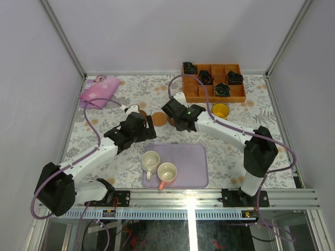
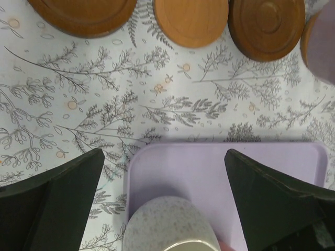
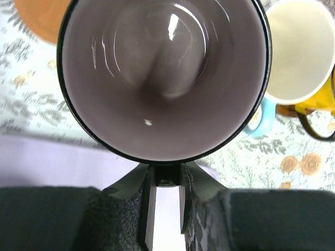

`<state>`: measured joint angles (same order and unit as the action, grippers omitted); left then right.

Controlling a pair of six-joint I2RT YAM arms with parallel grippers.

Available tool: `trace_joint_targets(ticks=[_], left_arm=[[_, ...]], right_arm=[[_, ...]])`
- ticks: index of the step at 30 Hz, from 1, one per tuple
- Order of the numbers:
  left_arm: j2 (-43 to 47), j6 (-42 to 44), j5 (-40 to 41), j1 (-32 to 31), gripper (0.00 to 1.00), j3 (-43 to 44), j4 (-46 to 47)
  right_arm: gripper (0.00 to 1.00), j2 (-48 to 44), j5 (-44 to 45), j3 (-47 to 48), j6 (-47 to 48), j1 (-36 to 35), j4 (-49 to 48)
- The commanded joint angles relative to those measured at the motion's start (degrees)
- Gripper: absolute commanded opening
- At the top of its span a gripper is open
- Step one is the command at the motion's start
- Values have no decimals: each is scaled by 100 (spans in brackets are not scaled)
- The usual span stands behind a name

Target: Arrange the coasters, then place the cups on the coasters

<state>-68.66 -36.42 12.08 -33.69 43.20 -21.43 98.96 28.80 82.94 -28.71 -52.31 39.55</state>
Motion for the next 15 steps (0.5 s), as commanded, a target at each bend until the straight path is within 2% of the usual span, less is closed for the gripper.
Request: trace_joint_targets(ticks=[1,7,15], left_arm=[[-159,-190,574,101,100,347,272],[-373,-253,439,460,100,479,323],[-524,-99,393,631,100,616,350]], right_arm=[[0,309,67,733,395,371,-543],[0,742,-23,1011,525,600,-590],[0,1020,-129,1022,533,786,-678]])
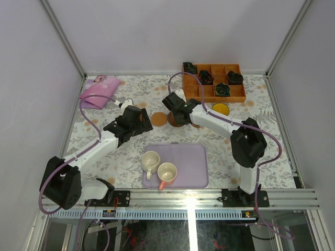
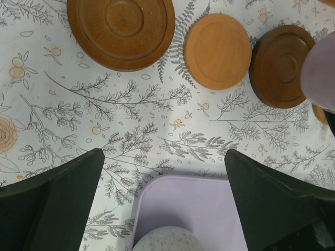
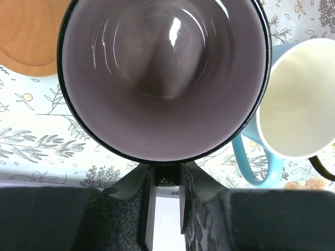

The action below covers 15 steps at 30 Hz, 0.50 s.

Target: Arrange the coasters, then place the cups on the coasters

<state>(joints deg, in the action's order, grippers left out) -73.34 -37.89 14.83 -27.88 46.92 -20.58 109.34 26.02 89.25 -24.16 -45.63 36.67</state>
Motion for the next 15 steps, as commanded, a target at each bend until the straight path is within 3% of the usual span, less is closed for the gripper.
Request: trace_joint_targets(ticks=[1,15], left_arm=[[-84,59,109,54,100,256,257],[-274,139,-21,89,100,257,204]], right_arm=[[0,16,149,395,75,129,-395],[0,375,-192,508,-16,236,-525]])
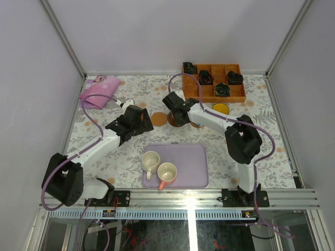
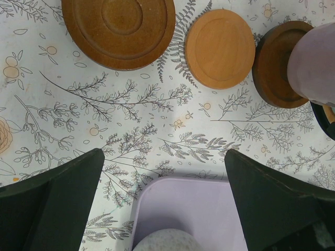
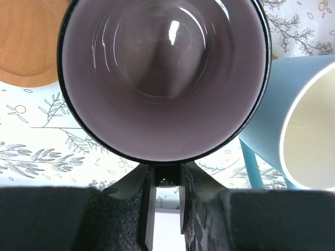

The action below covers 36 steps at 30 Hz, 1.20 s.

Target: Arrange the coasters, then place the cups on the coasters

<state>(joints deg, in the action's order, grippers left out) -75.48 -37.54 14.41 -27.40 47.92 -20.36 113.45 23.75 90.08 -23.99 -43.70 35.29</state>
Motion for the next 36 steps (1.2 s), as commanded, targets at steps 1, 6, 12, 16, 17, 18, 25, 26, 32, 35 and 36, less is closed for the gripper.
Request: trace_joint_targets(ticks=[1,6,12,16,17,18,25,26,32,35,36], left_arm=[[-75,117,8,41,100,163,175],[-113,189,7,50,100,187,130],[-127,238,12,59,100,183,95],[-132,262,14,58,100,178,61],[-124,264,9,59,100,172,59],[-116,265,10,59,100,159,58],[-84,280,13,67,100,115,50],[-83,282,7,68,100,106,50],[-48,274,-6,68,100,45,50],[-16,273,-18,68,100,11,50],[-6,269,-18,63,100,-5,54]], right_arm=[[0,-6,14,424,-50,38,-383],[0,125,-32,642,-146,47,-300],[0,194,-55,657,-247,79,-254],[0,193,-89,619,-331,90,-223],[0,190,-121,608,-348,92,-224],[0,190,-134,600,-366,90,-219],[0,133,-248,534,-498,93,-180],[0,123,-241,510,-515,90,-185],[0,108,-149,463,-600,91,-159],[0,99,-140,370,-639,90,-148],[0,105,-153,337,-642,98,-141]])
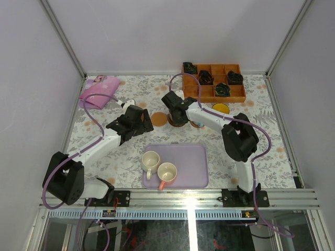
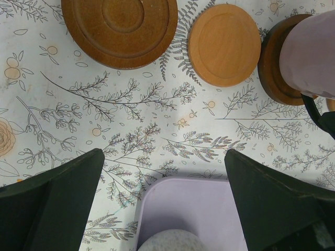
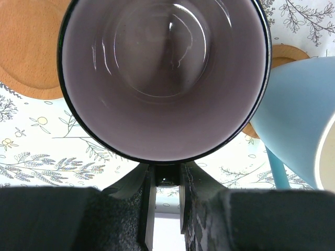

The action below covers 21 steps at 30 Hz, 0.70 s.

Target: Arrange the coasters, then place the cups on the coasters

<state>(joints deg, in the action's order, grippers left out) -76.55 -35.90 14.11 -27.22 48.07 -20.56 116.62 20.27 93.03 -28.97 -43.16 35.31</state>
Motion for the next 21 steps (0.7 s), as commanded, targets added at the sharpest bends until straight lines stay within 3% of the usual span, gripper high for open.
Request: trace_joint_targets(ticks=[1,4,12,16,21], left_arm=[[112,102,5,45,100,-30,78],[131,110,-1,46,100,-47,70],[168,118,-13,50,100,-87,69],[159,125,-10,45,100,-91,69],[153,128,-22,50,100,-82,69]], right_arm=[[0,-220,188,44,-164,43,-135],[6,-247,196,19,-203,35,-112],[34,-277,106,-46,-255,38,-36],[53,-311,55,-112,-291,37,2],[57,-353,-33,-171,-301,36,12]])
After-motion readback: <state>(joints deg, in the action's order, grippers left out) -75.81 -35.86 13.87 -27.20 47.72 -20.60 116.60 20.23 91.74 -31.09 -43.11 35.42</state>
